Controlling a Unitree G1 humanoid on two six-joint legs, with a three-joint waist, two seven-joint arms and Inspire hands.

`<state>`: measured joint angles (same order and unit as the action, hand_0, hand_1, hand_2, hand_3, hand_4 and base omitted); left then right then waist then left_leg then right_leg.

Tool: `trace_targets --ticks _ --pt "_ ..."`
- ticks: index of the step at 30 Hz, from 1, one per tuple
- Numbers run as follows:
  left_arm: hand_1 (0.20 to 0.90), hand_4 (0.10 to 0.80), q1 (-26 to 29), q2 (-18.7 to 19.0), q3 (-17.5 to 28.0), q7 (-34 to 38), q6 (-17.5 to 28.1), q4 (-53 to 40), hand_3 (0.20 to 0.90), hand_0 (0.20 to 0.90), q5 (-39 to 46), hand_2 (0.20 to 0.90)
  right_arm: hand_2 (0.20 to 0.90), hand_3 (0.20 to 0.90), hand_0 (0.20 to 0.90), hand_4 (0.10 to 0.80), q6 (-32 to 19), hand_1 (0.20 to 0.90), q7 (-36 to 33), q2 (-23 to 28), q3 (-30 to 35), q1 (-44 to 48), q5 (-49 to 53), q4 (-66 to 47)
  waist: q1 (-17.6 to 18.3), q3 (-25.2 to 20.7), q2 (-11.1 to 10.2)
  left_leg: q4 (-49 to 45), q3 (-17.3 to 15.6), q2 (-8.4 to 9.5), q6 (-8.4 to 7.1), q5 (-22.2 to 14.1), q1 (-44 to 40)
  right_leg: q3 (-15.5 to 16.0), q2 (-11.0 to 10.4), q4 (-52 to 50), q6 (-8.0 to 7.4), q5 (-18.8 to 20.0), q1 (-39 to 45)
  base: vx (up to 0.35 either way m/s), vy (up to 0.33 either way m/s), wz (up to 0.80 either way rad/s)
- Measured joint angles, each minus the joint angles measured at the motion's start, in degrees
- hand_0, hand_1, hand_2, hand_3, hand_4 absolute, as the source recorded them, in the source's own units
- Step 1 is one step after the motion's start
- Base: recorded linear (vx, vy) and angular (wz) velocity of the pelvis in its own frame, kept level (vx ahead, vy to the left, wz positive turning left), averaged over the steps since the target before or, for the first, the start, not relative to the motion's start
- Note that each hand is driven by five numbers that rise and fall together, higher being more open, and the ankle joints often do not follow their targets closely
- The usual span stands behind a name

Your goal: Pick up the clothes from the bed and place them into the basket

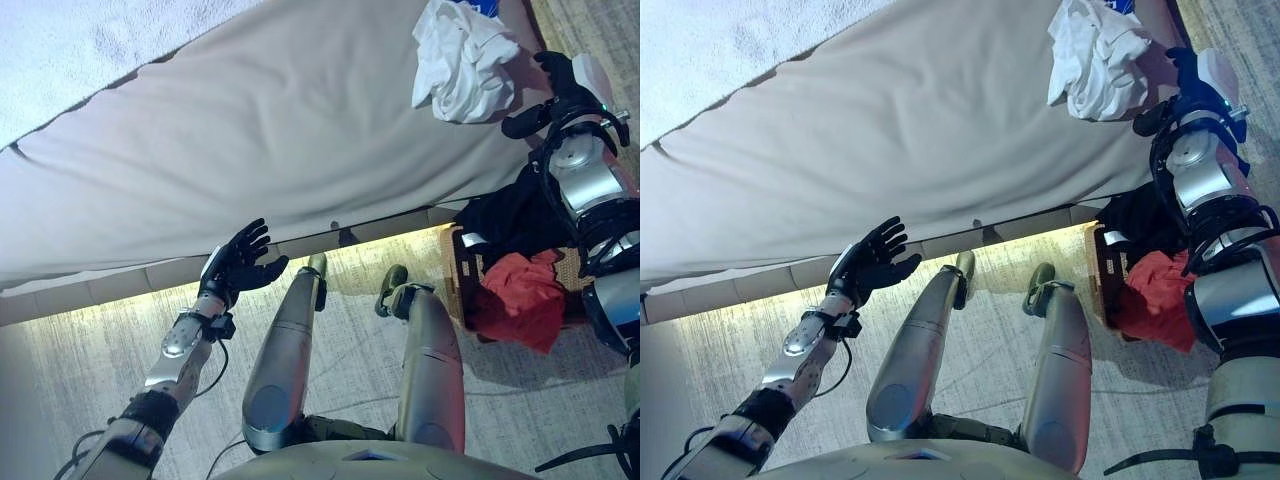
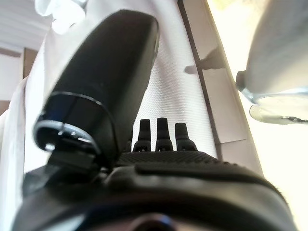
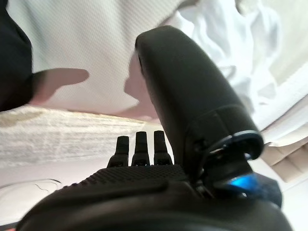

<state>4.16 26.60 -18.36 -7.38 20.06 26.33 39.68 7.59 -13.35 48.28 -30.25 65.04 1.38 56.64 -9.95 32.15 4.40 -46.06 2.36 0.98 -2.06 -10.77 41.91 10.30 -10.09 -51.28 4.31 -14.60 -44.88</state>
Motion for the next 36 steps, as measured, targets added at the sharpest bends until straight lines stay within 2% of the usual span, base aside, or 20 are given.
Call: trace_targets --ticks 12,17,23,28,29,31,32,33,36 --pt "0.900 0.800 -3.4 2.6 2.4 2.2 -0.2 -10.0 0.900 0.900 3.8 0.900 0.900 0.900 0.900 0.800 -0.1 0.900 -0.5 0.6 0.0 7.3 11.5 4.3 -2.9 0.4 1.0 -3.9 3.8 1.19 -0.02 0.0 11.0 1.8 -0.5 -3.9 -0.01 0.0 -9.7 0.005 -0.015 0.10" --pt "0.900 0.800 -3.8 3.1 3.8 2.3 -1.6 -10.0 0.900 0.900 6.3 0.900 0.900 0.900 0.900 0.800 -1.6 0.900 -0.4 1.8 0.2 7.5 17.1 4.4 -2.9 0.4 1.0 -4.0 4.3 1.29 0.46 0.4 11.4 2.5 -0.6 -4.0 0.02 0.0 -9.8 0.015 -0.013 0.05" --pt "0.900 0.800 -4.1 3.5 5.9 1.2 -2.4 -10.0 0.900 0.900 7.7 0.900 0.900 0.900 0.900 0.800 -3.7 0.900 -0.4 2.7 0.3 7.6 20.1 4.4 -3.9 0.4 1.0 -5.8 5.3 1.89 0.48 0.4 11.2 3.3 -1.3 -5.7 1.24 -1.0 -8.9 0.048 -0.014 0.07" --pt "0.900 0.800 -5.4 3.5 5.9 0.1 -2.4 -10.0 0.900 0.900 7.7 0.900 0.900 0.900 0.900 0.800 -6.1 0.900 -0.4 2.7 0.9 9.8 23.5 4.0 -5.4 0.4 1.0 -5.8 6.0 2.26 0.41 0.3 10.1 4.3 -1.7 -5.6 1.13 -1.4 -7.2 0.031 0.008 0.10" --pt "0.900 0.800 -5.6 3.5 5.9 0.0 -2.4 -10.0 0.900 0.900 7.7 0.900 0.867 0.862 0.867 0.762 -6.4 0.867 -0.4 2.7 1.1 10.1 23.7 3.9 -5.5 0.4 1.0 -5.8 6.1 2.33 0.41 0.3 10.0 4.3 -1.8 -5.6 1.13 -1.4 -7.1 0.015 0.014 0.11" --pt "0.900 0.800 -6.5 3.6 5.9 -1.1 -2.4 -10.0 0.900 0.900 7.7 0.900 0.742 0.716 0.742 0.616 -7.5 0.742 -0.4 2.7 2.7 10.7 24.5 3.2 -6.0 0.4 1.0 -5.6 6.1 2.69 0.40 0.3 9.7 4.5 -2.2 -5.6 1.13 -1.4 -6.7 0.022 0.015 0.10" --pt "0.900 0.800 -7.0 3.7 5.9 -1.5 -2.4 -10.0 0.900 0.900 7.7 0.900 0.552 0.494 0.552 0.394 -8.0 0.552 -0.4 2.7 3.0 10.9 24.6 2.9 -6.2 0.4 1.0 -5.6 6.2 2.82 0.39 0.3 9.7 4.5 -2.3 -5.6 1.13 -1.4 -6.7 0.028 0.015 0.06" --pt "0.900 0.800 -7.4 3.8 5.9 -1.8 -2.4 -10.0 0.900 0.900 7.7 0.900 0.300 0.200 0.300 0.100 -8.3 0.300 -0.3 2.7 3.0 11.0 24.5 2.7 -6.3 0.4 1.0 -5.6 6.2 2.91 0.40 0.3 9.7 4.4 -2.4 -5.6 1.13 -1.4 -6.6 0.030 0.016 0.04" --pt "0.900 0.800 -7.9 3.8 5.9 -1.9 -2.4 -10.0 0.900 0.900 7.7 0.900 0.300 0.200 0.300 0.100 -8.5 0.300 0.0 2.7 2.9 11.1 24.5 2.9 -6.8 0.4 1.0 -5.7 6.1 3.09 0.42 0.3 9.2 4.5 -2.6 -5.6 1.12 -1.4 -5.9 0.013 0.016 0.02"
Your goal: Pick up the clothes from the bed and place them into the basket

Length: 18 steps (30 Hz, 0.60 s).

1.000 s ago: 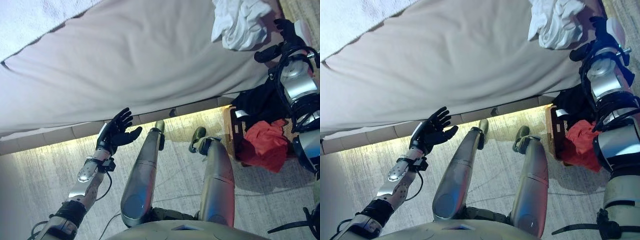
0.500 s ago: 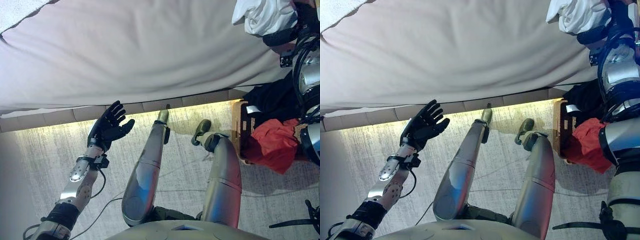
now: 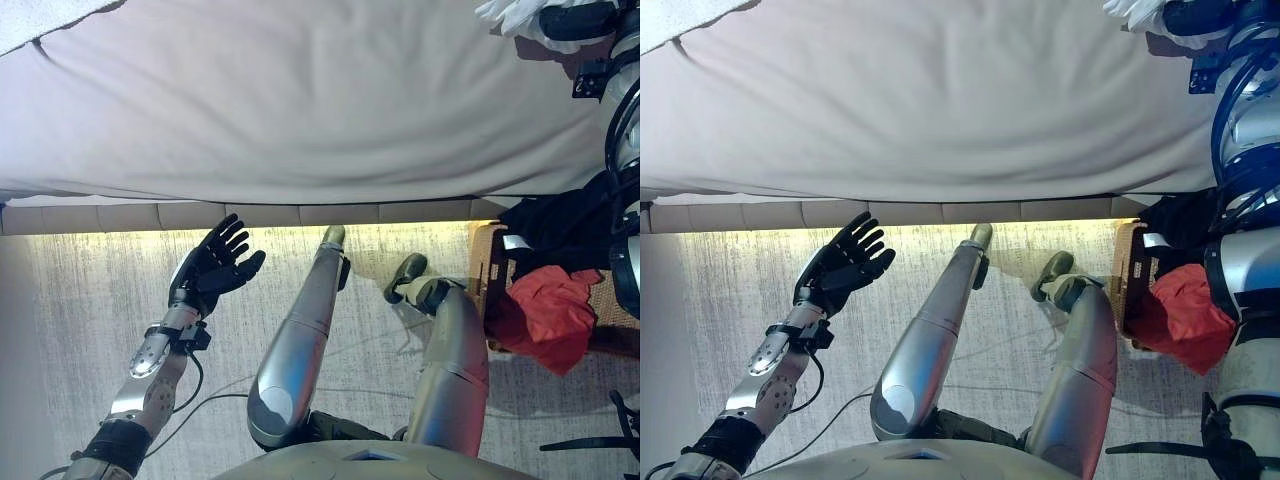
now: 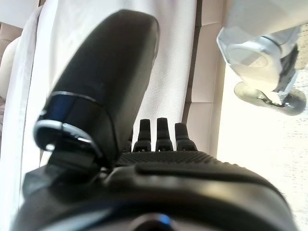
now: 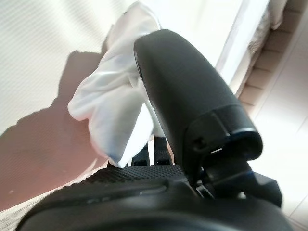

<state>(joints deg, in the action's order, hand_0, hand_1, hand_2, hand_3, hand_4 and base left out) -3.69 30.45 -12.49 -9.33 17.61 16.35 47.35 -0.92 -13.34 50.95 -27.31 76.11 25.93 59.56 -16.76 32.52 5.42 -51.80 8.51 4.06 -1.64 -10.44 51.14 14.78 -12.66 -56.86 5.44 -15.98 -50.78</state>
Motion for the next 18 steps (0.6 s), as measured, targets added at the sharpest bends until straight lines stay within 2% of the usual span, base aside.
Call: trace_targets --ticks 8,11,18 --pt "0.900 0.800 0.0 0.8 0.0 -1.3 0.0 0.0 0.900 0.900 0.0 0.900 0.300 0.200 0.300 0.100 0.0 0.300 0.8 0.0 -0.1 1.1 -0.1 2.4 -0.5 0.0 0.0 0.1 0.0 0.81 0.04 0.0 -1.5 -0.1 -0.7 0.1 -0.01 0.0 1.6 -0.014 0.027 0.02" --pt "0.900 0.800 -0.1 0.8 0.0 -2.3 0.0 0.2 0.900 0.900 0.0 0.900 0.300 0.200 0.300 0.100 0.1 0.300 0.9 -0.1 -0.2 1.1 -0.1 3.7 0.0 0.1 -0.1 0.6 -0.1 0.73 0.50 0.3 -3.2 -0.2 -0.6 1.3 -0.04 0.0 3.3 -0.031 0.073 -0.02" --pt "0.900 0.800 1.7 0.7 -0.1 -2.1 -0.1 0.2 0.900 0.900 0.0 0.900 0.300 0.200 0.300 0.100 -0.1 0.300 3.9 0.1 -0.2 -0.4 -0.1 3.8 1.6 0.1 -0.4 5.2 -2.5 -0.45 1.43 -0.2 -14.5 -1.6 0.5 7.1 -0.82 0.5 14.1 0.042 0.110 -0.16"
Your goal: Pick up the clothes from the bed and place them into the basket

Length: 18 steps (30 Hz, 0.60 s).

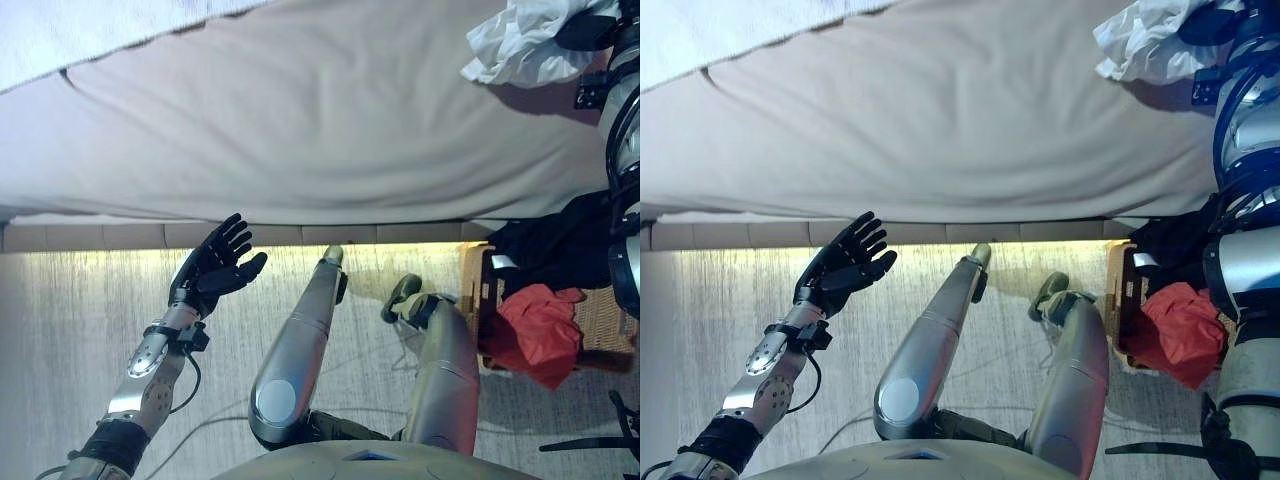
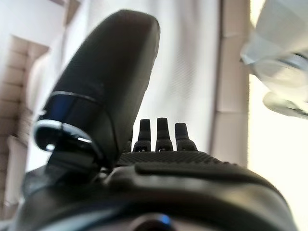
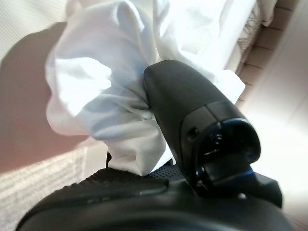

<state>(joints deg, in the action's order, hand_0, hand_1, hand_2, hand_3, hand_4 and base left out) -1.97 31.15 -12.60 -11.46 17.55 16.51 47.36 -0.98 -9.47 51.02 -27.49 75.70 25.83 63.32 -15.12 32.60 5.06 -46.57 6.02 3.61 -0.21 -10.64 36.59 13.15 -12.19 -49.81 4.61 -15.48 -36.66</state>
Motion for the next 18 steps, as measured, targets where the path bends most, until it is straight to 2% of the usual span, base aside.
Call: trace_targets --ticks 5,9,10,12,14,16,18 --pt "0.900 0.800 2.3 -0.7 -0.1 1.6 -1.2 0.0 0.900 0.900 0.0 0.900 0.300 0.200 0.300 0.100 -0.3 0.300 3.2 2.5 0.6 -1.4 0.1 -1.1 1.5 -0.2 -0.6 7.2 -2.7 -1.62 0.96 0.4 -10.2 -0.5 0.9 7.8 -1.54 1.0 9.3 0.108 0.101 -0.28" --pt "0.900 0.800 3.1 -1.1 -0.1 5.0 -2.5 0.2 0.900 0.900 -0.3 0.900 0.300 0.200 0.300 0.100 -0.6 0.300 6.1 4.9 3.8 -3.7 0.4 -3.8 3.6 -1.1 -2.7 14.0 -5.7 -2.23 1.37 1.0 -18.8 -1.9 1.8 15.1 -3.37 4.5 16.7 0.084 0.101 -0.33" --pt "0.900 0.800 3.0 -1.2 0.0 5.7 -2.7 0.7 0.900 0.900 -0.6 0.900 0.300 0.200 0.300 0.100 -0.6 0.300 6.5 5.1 4.9 -4.7 0.5 -4.6 4.2 -2.0 -3.7 15.5 -6.4 -2.43 1.13 1.3 -20.4 -2.3 2.1 16.5 -4.30 5.2 18.0 0.133 0.097 -0.33" --pt "0.900 0.800 3.3 -1.1 0.0 7.6 -3.1 1.5 0.900 0.900 -1.8 0.900 0.300 0.200 0.300 0.100 -0.6 0.300 8.3 6.1 5.4 -6.5 0.5 -6.5 5.0 -3.5 -5.5 18.7 -7.7 -2.61 1.06 1.8 -23.4 -3.2 2.7 19.5 -4.56 6.3 20.0 0.163 0.091 -0.31" --pt "0.900 0.800 3.9 -1.7 0.0 8.6 -4.1 3.2 0.900 0.900 -3.9 0.900 0.300 0.200 0.300 0.100 -0.5 0.300 11.5 7.2 6.0 -8.0 0.1 -8.5 6.7 -4.2 -6.4 25.1 -8.9 -3.10 0.68 3.1 -30.2 -3.5 3.6 25.4 -5.21 8.6 26.2 0.189 0.083 -0.36" --pt "0.900 0.800 3.3 -2.8 -0.3 9.0 -4.1 5.3 0.900 0.900 -6.1 0.900 0.300 0.200 0.300 0.100 -0.6 0.300 13.5 8.1 7.4 -12.7 0.0 -10.8 7.7 -11.1 -7.6 30.0 -10.0 -3.35 0.52 4.1 -31.0 -4.0 4.6 30.5 -5.98 10.1 26.6 0.121 0.064 -0.36" --pt "0.900 0.800 3.7 -3.8 -0.6 9.9 -4.1 6.7 0.900 0.900 -7.0 0.900 0.300 0.200 0.300 0.100 -0.6 0.300 15.0 8.9 8.2 -15.3 0.0 -12.5 9.0 -13.2 -7.8 34.4 -11.0 -3.51 0.20 5.4 -34.9 -4.7 5.4 35.4 -6.00 12.1 30.0 0.039 0.038 -0.30"
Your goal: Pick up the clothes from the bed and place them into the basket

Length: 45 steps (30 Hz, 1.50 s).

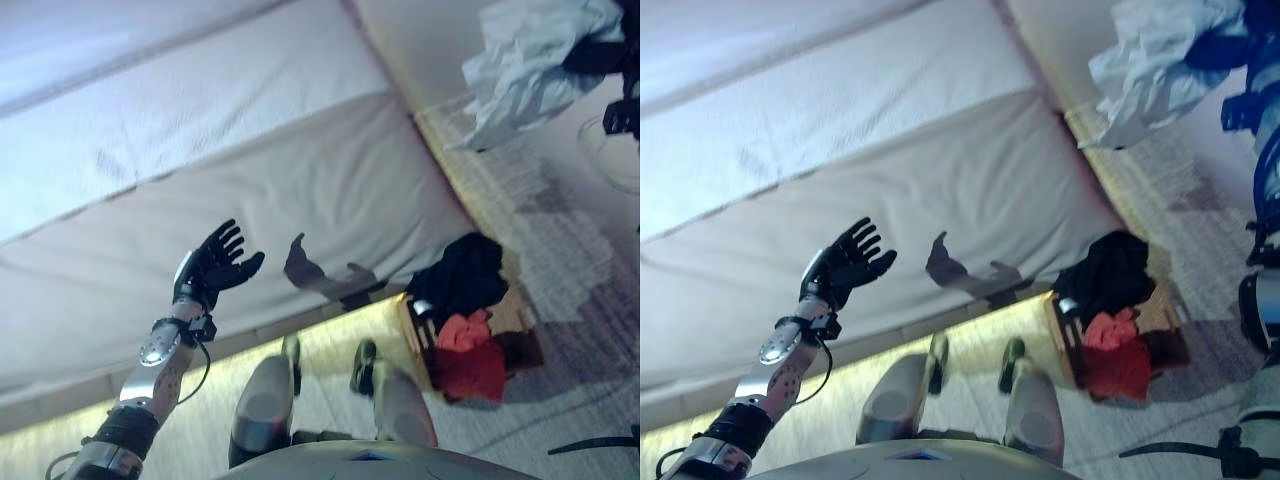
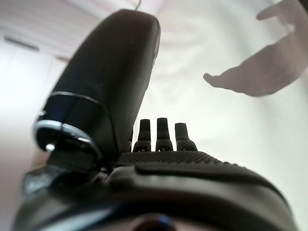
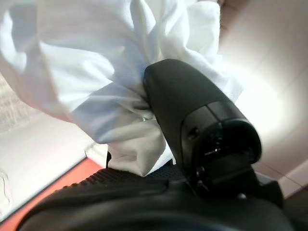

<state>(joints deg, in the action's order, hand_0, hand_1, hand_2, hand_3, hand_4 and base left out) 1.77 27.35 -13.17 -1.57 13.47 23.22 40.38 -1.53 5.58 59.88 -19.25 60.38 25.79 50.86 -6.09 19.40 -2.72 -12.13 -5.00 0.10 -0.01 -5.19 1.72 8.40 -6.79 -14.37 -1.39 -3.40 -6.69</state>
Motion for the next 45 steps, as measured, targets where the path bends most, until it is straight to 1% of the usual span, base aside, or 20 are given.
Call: trace_targets --ticks 1,2,4,7,9,10,11,12,13,14,16,19,22,26,28,29,33,40,44,45 --pt "0.900 0.800 0.4 -0.4 -0.1 0.1 0.0 1.0 0.900 0.900 -0.3 0.900 0.300 0.200 0.300 0.100 0.0 0.300 0.5 0.0 0.7 -1.8 0.0 -0.9 1.2 -1.0 0.0 2.0 -0.4 0.01 -0.06 0.7 -2.0 -0.2 0.2 2.7 0.16 1.0 2.1 0.007 0.035 -0.25" --pt "0.900 0.800 0.4 -0.8 -0.2 0.2 0.0 1.8 0.900 0.900 -0.7 0.900 0.300 0.200 0.300 0.100 0.0 0.300 1.2 0.0 0.9 -4.1 -0.1 -1.8 2.2 -3.2 0.0 4.3 -0.8 0.01 -0.03 0.9 -3.3 -0.6 0.7 5.5 -0.27 1.7 3.4 -0.004 0.030 -0.30" --pt "0.900 0.800 1.5 -1.6 -0.1 0.2 0.0 3.5 0.900 0.900 -1.1 0.900 0.300 0.200 0.300 0.100 0.0 0.300 1.6 0.0 1.3 -8.4 -0.2 -3.1 3.9 -5.5 0.0 6.8 -2.2 -0.10 -0.75 1.5 -5.9 -1.8 1.6 10.0 0.07 3.7 6.2 -0.018 0.016 -0.38" --pt "0.900 0.800 2.6 -2.2 -0.1 -0.2 0.2 4.9 0.900 0.900 -3.6 0.900 0.300 0.200 0.300 0.100 0.4 0.300 2.3 -0.4 3.9 -15.9 -1.7 -5.6 6.5 -7.0 -0.1 4.8 -3.7 0.09 -0.82 1.5 -6.2 -3.5 1.5 15.5 1.17 7.1 9.3 -0.018 0.008 -0.35" --pt "0.900 0.800 3.3 -2.2 -0.1 -0.2 0.2 6.4 0.900 0.900 -4.6 0.900 0.300 0.200 0.300 0.100 0.8 0.300 2.3 -1.4 5.6 -20.2 -2.3 -7.2 7.4 -7.1 -0.4 1.4 -4.8 0.10 -0.95 1.2 -5.0 -4.6 1.1 16.4 2.34 8.2 9.9 -0.012 -0.009 -0.26" --pt "0.900 0.800 3.6 -2.3 -0.1 -0.4 0.2 7.3 0.900 0.900 -4.9 0.900 0.300 0.200 0.300 0.100 1.6 0.300 2.4 -1.8 6.2 -22.6 -2.4 -8.2 8.0 -7.4 -0.8 0.8 -5.1 0.54 -0.48 -0.6 -4.1 -5.5 0.1 16.5 2.44 8.3 9.9 -0.028 -0.022 -0.29" --pt "0.900 0.800 3.6 -2.9 -0.4 -0.5 0.2 7.5 0.900 0.900 -5.7 0.900 0.300 0.200 0.300 0.100 2.7 0.300 2.4 -2.1 8.1 -25.8 -2.4 -9.2 9.0 -8.5 1.0 11.7 -5.7 -0.35 0.69 3.6 -6.1 -6.2 1.6 16.8 2.38 8.3 9.3 -0.032 -0.032 -0.35" --pt "0.900 0.800 3.7 -2.9 -0.4 -0.7 0.2 7.6 0.900 0.900 -6.1 0.900 0.300 0.200 0.300 0.100 3.4 0.300 2.3 -3.1 9.3 -27.6 -2.6 -9.2 9.5 -8.9 1.4 13.8 -6.2 -0.91 0.45 4.5 -7.1 -6.8 2.4 17.4 1.41 7.7 9.2 -0.024 -0.029 -0.42" --pt "0.900 0.800 3.9 -2.9 -0.3 -0.6 0.2 7.9 0.900 0.900 -6.2 0.900 0.300 0.200 0.300 0.100 3.7 0.300 2.4 -4.3 10.3 -28.8 -2.8 -9.2 9.6 -8.8 1.3 14.6 -6.7 -0.75 0.51 5.1 -7.6 -7.3 2.3 17.5 1.36 7.7 9.2 -0.018 -0.030 -0.37" --pt "0.900 0.800 4.1 -3.1 -0.4 -0.6 0.2 8.9 0.900 0.900 -6.6 0.900 0.300 0.200 0.300 0.100 4.1 0.300 2.5 -5.9 11.0 -30.5 -2.9 -9.2 10.3 -8.8 1.3 14.6 -7.2 -0.75 0.53 5.1 -7.9 -7.9 2.3 17.8 -0.10 8.7 9.3 -0.026 -0.036 -0.35" --pt "0.900 0.800 4.4 -3.4 -0.6 -0.7 0.1 10.5 0.900 0.900 -6.8 0.900 0.300 0.200 0.300 0.100 4.9 0.300 3.7 -8.0 11.1 -33.3 -3.7 -9.2 12.0 -8.8 1.3 15.1 -8.2 -0.37 0.53 5.1 -9.1 -9.0 2.1 18.6 -0.48 9.0 10.1 -0.030 -0.067 -0.31" --pt "0.900 0.800 5.6 -3.7 -0.6 -0.9 0.0 13.3 0.900 0.900 -6.8 0.900 0.300 0.200 0.300 0.100 5.3 0.300 5.0 -10.6 11.5 -35.4 -5.6 -8.5 13.3 -8.8 1.3 15.6 -10.3 -0.06 0.52 5.1 -9.8 -10.9 1.9 19.5 -0.64 8.8 10.0 -0.018 -0.065 -0.33" --pt "0.900 0.800 5.8 -3.9 -0.7 -1.1 -0.9 13.5 0.900 0.900 -6.8 0.900 0.300 0.200 0.300 0.100 5.4 0.300 6.0 -11.4 11.5 -38.2 -7.2 -8.3 14.1 -8.8 1.2 15.7 -11.1 -0.16 0.53 5.1 -10.1 -11.6 2.0 19.6 -1.90 8.0 10.0 -0.020 -0.051 -0.18" --pt "0.900 0.800 6.0 -3.9 -1.2 -1.2 -1.1 13.5 0.900 0.900 -6.8 0.900 0.300 0.200 0.300 0.100 5.4 0.300 6.0 -13.2 11.5 -39.4 -9.4 -5.6 14.8 -8.8 1.3 15.8 -12.2 -1.26 0.51 5.1 -10.5 -12.7 3.3 19.6 -1.98 8.0 9.7 -0.017 -0.053 -0.17" --pt "0.900 0.800 6.2 -3.9 -1.6 -1.6 -1.2 13.5 0.900 0.900 -6.8 0.900 0.300 0.200 0.300 0.100 5.4 0.300 6.0 -13.7 11.5 -39.5 -10.2 -3.4 15.3 -8.6 1.7 16.2 -12.7 -1.76 0.12 5.4 -10.2 -13.1 3.6 19.6 -2.05 7.9 9.0 -0.015 -0.071 -0.11" --pt "0.900 0.800 6.4 -3.9 -2.0 -1.6 -1.3 13.5 0.900 0.900 -6.8 0.900 0.300 0.200 0.300 0.100 5.4 0.300 6.0 -13.7 11.5 -39.5 -10.2 -2.7 15.7 -8.4 2.1 16.5 -12.8 -1.95 -0.25 5.7 -10.1 -13.1 3.7 19.6 -2.08 7.9 8.7 -0.024 -0.079 -0.07" --pt "0.900 0.800 6.7 -4.2 -2.9 -3.2 -2.1 13.5 0.900 0.900 -6.8 0.900 0.300 0.200 0.300 0.100 5.3 0.300 5.5 -13.7 11.5 -39.5 -10.2 0.1 16.1 -7.3 3.9 16.6 -13.2 -2.35 -0.50 6.0 -9.7 -13.7 4.3 19.6 -2.29 8.2 8.0 -0.052 -0.060 -0.09" --pt "0.900 0.800 8.3 -4.3 -3.6 -4.0 -2.1 13.5 0.900 0.900 -6.6 0.900 0.300 0.200 0.300 0.100 4.2 0.300 4.1 -13.7 11.5 -39.3 -11.5 2.0 16.3 -4.9 8.3 16.7 -12.8 -2.53 -0.73 6.7 -8.3 -13.0 4.3 19.6 -1.97 8.7 6.8 -0.055 -0.013 0.04" --pt "0.900 0.800 8.3 -4.4 -4.0 -4.5 -2.0 13.5 0.900 0.900 -6.6 0.900 0.300 0.200 0.300 0.100 3.7 0.300 3.8 -13.8 11.5 -39.3 -12.4 3.3 15.8 -4.6 9.4 16.7 -12.4 -2.64 -0.80 6.8 -8.0 -12.5 4.3 19.6 -1.96 8.7 6.8 -0.020 -0.027 0.06" --pt "0.900 0.800 8.3 -4.4 -4.0 -4.7 -2.0 13.5 0.900 0.900 -6.6 0.900 0.411 0.329 0.411 0.229 3.3 0.411 3.5 -13.8 11.5 -39.3 -12.6 3.3 15.7 -4.6 9.5 16.7 -12.4 -2.69 -0.80 6.8 -8.0 -12.4 4.4 19.6 -1.97 8.7 6.8 -0.032 -0.031 0.02"
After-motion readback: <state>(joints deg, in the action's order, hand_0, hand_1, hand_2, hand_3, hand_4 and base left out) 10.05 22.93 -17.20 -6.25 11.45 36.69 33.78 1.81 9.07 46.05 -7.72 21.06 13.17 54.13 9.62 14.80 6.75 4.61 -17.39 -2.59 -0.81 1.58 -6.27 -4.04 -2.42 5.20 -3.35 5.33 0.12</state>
